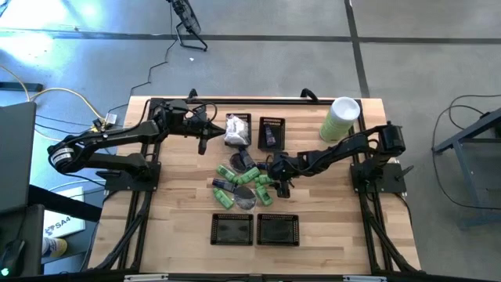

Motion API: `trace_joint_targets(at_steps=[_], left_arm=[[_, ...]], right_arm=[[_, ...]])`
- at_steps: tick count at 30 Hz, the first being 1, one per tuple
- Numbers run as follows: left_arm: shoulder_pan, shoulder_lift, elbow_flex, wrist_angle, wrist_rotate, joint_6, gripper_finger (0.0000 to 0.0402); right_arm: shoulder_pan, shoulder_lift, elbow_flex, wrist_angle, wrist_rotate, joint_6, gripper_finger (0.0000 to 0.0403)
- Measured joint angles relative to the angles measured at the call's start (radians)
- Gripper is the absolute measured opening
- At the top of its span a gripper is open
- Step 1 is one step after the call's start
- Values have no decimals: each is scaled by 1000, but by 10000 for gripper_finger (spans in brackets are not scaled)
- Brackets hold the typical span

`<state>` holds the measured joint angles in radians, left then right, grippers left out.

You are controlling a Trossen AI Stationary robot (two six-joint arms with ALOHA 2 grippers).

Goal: Pick & Place Travel size toiletries
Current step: Put the green shampoo into the bottom left black bin

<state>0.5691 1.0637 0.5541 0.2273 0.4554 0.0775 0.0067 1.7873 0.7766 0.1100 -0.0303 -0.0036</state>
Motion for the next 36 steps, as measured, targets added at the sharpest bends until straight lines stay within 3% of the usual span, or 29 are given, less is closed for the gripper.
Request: trace_joint_targets(at_steps=[13,23,36], left_arm=[[0,0,0,1,-5,6,12],[0,0,0,1,-5,7,12],[0,0,0,11,-5,5,12]], right_arm=[[-1,-3,-2,21,-17,1,215],[-1,-2,-2,24,-23,0,172],[0,-59,-4,-7,-25,-21,170]])
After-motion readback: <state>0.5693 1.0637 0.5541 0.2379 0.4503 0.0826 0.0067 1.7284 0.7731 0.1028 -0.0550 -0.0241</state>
